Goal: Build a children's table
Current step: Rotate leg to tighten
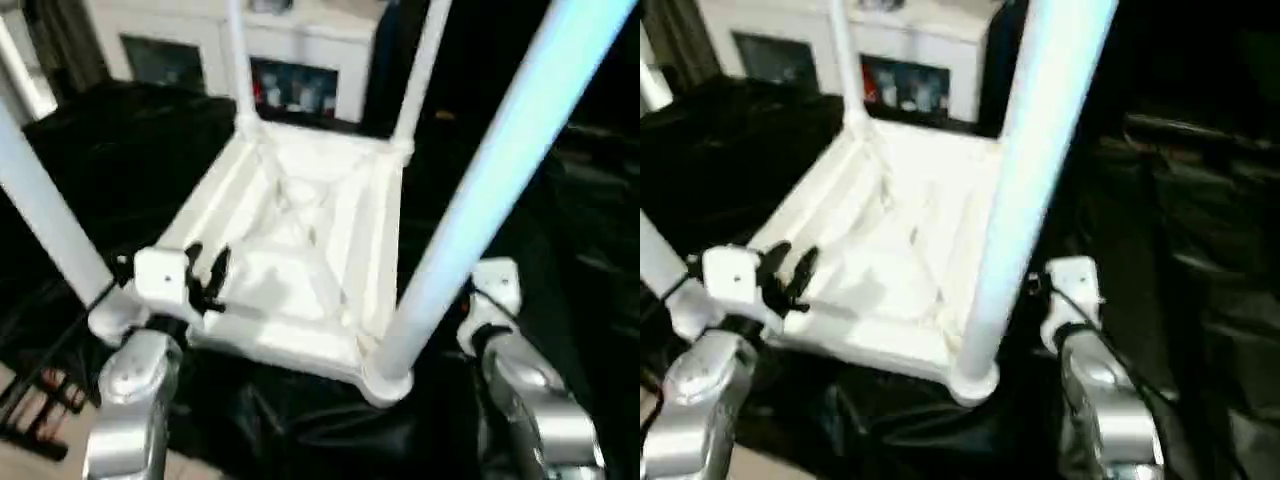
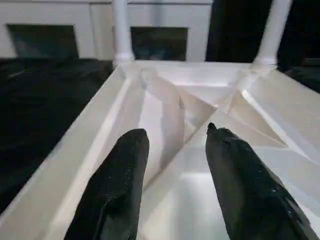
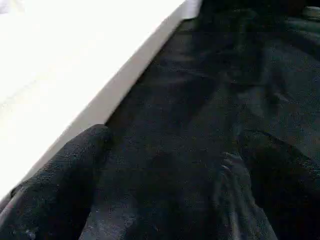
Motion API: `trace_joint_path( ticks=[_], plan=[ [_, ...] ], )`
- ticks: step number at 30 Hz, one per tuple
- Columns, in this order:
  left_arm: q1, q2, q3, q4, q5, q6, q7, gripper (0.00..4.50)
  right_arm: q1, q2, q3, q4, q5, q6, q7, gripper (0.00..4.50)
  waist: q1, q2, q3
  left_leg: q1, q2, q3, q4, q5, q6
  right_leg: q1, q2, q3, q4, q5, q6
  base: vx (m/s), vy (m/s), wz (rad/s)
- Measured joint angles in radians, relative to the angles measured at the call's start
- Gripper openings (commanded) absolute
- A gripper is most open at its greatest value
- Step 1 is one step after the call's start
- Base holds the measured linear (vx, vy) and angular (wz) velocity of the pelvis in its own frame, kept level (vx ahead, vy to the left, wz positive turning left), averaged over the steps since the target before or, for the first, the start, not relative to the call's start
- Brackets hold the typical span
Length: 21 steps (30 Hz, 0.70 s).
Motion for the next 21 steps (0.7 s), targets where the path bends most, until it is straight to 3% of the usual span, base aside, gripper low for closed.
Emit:
trace_joint_path(
  ticks=[1,2,3,4,5,6,7,8,10,11,12,13,14,15,17,18,20,21],
  plan=[
    [0.003,0.004,0.000,-0.007,0.005,-0.006,0.001,2.19,0.002,-0.001,-0.003,0.000,-0.001,0.001,-0.003,4.50,-0.009,0.005,-0.002,0.007,-0.010,0.004,0.006,-0.013,-0.004,-0.004,0.010,0.026,-0.006,-0.002,0.006,-0.077,0.226,-0.53],
    [0.011,0.012,0.000,-0.019,0.015,-0.011,0.003,2.19,0.004,0.001,-0.001,0.000,-0.001,0.002,-0.005,4.50,-0.026,0.002,-0.001,0.008,-0.014,0.020,0.003,-0.016,0.004,-0.008,0.010,0.032,-0.014,-0.012,-0.006,-0.092,0.230,-0.41],
    [0.014,0.019,0.006,-0.024,0.020,-0.012,0.006,2.19,0.004,0.008,0.008,-0.002,-0.001,0.002,-0.004,4.50,-0.040,0.008,0.000,0.006,-0.009,0.042,0.000,-0.018,0.017,-0.022,-0.010,-0.020,0.008,-0.055,-0.050,-0.092,0.230,-0.41],
    [0.014,0.027,0.010,-0.025,0.022,-0.012,0.009,2.19,0.004,0.013,0.015,-0.002,-0.001,0.002,-0.004,4.50,-0.046,0.008,-0.001,0.006,-0.004,0.057,-0.001,-0.017,0.015,-0.024,-0.020,-0.081,0.039,-0.067,-0.072,-0.053,0.221,-0.44],
    [0.015,0.027,0.012,-0.026,0.025,-0.012,0.011,2.19,0.007,0.013,0.016,-0.002,-0.001,0.002,-0.004,4.50,-0.051,0.010,-0.003,0.007,0.000,0.068,-0.002,-0.017,0.016,-0.020,-0.020,-0.123,0.048,-0.066,-0.077,-0.026,0.097,-0.26],
    [0.025,0.021,0.009,-0.043,0.027,-0.012,0.020,2.19,0.008,0.013,0.015,-0.004,-0.001,0.003,-0.008,4.50,-0.056,0.010,-0.007,0.003,0.001,0.069,-0.005,-0.016,0.017,-0.001,-0.019,-0.162,0.056,-0.060,-0.085,-0.041,0.168,-0.40],
    [0.035,0.015,0.002,-0.058,0.027,-0.012,0.022,2.19,0.008,0.011,0.008,-0.006,-0.001,0.003,-0.011,4.50,-0.072,0.011,-0.008,-0.003,0.000,0.067,-0.012,-0.008,0.025,0.027,-0.007,-0.189,0.060,-0.056,-0.093,-0.023,0.107,-0.13],
    [0.039,0.011,-0.001,-0.061,0.027,-0.012,0.023,2.19,0.007,0.010,0.005,-0.007,-0.002,0.003,-0.014,4.50,-0.079,0.011,-0.009,-0.008,0.000,0.066,-0.022,0.000,0.027,0.037,-0.002,-0.203,0.078,-0.067,-0.088,-0.042,0.104,-0.25],
    [0.067,0.004,-0.005,-0.082,0.027,-0.007,0.035,2.19,0.003,0.007,0.003,-0.007,0.001,0.003,-0.016,4.50,-0.088,0.007,-0.013,-0.022,0.001,0.039,-0.035,0.025,0.036,0.041,-0.002,-0.197,0.101,-0.091,-0.082,-0.026,-0.019,-0.09],
    [0.081,0.004,-0.012,-0.091,0.027,-0.007,0.041,2.19,0.003,0.000,-0.011,-0.007,0.001,0.003,-0.016,4.50,-0.089,0.006,-0.014,-0.028,0.002,0.031,-0.035,0.029,0.031,0.043,-0.018,-0.190,0.096,-0.098,-0.084,-0.070,-0.089,-0.10],
    [0.091,0.004,-0.017,-0.099,0.028,-0.005,0.045,2.19,0.000,-0.013,-0.033,-0.001,0.002,0.002,-0.018,4.50,-0.090,0.000,-0.017,-0.040,0.001,0.028,-0.032,0.032,0.039,0.050,-0.036,-0.170,0.055,-0.121,-0.087,-0.070,-0.089,-0.10],
    [0.093,0.003,-0.022,-0.101,0.029,-0.004,0.047,2.19,-0.003,-0.025,-0.051,0.005,0.002,0.001,-0.022,4.50,-0.084,-0.005,-0.018,-0.051,0.002,0.029,-0.028,0.037,0.043,0.051,-0.041,-0.175,0.053,-0.115,-0.053,-0.088,-0.124,-0.06],
    [0.096,0.000,-0.026,-0.102,0.029,-0.003,0.050,2.19,-0.004,-0.039,-0.070,0.012,0.002,0.000,-0.025,4.50,-0.075,-0.006,-0.018,-0.053,0.002,0.023,-0.032,0.045,0.056,0.048,-0.040,-0.179,0.055,-0.113,-0.053,-0.050,-0.070,-0.01],
    [0.101,-0.007,-0.039,-0.105,0.029,-0.002,0.050,2.19,-0.005,-0.054,-0.091,0.024,0.003,0.000,-0.026,4.50,-0.065,-0.008,-0.017,-0.050,0.002,0.021,-0.042,0.052,0.062,0.048,-0.039,-0.180,0.054,-0.109,-0.058,-0.108,-0.138,-0.01],
    [0.138,-0.012,-0.037,-0.128,0.010,-0.008,0.039,2.19,-0.034,-0.087,-0.122,0.058,0.023,-0.002,-0.006,4.50,-0.059,-0.014,-0.012,-0.033,0.004,0.019,-0.062,0.064,0.033,0.050,-0.038,-0.187,0.052,-0.103,-0.058,-0.131,-0.125,-0.07],
    [0.173,-0.012,-0.025,-0.148,-0.035,-0.014,0.012,2.45,-0.050,-0.109,-0.132,0.071,0.043,-0.003,0.025,4.50,-0.056,-0.010,-0.012,-0.031,0.007,0.017,-0.067,0.071,0.018,0.053,-0.040,-0.193,0.052,-0.102,-0.057,-0.099,-0.069,-0.12],
    [0.230,-0.003,-0.001,-0.171,-0.104,-0.018,-0.041,2.45,-0.059,-0.132,-0.141,0.081,0.076,-0.003,0.083,4.50,-0.053,-0.021,-0.004,-0.017,0.012,0.015,-0.071,0.069,-0.002,0.059,-0.040,-0.200,0.050,-0.102,-0.057,-0.073,-0.030,-0.07],
    [0.290,0.034,-0.001,-0.199,-0.149,-0.025,-0.102,2.54,-0.057,-0.158,-0.125,0.083,0.102,-0.001,0.150,4.50,-0.052,-0.031,0.000,-0.014,0.013,0.014,-0.071,0.069,-0.003,0.062,-0.040,-0.202,0.050,-0.102,-0.057,-0.065,-0.027,-0.04]
  ],
)
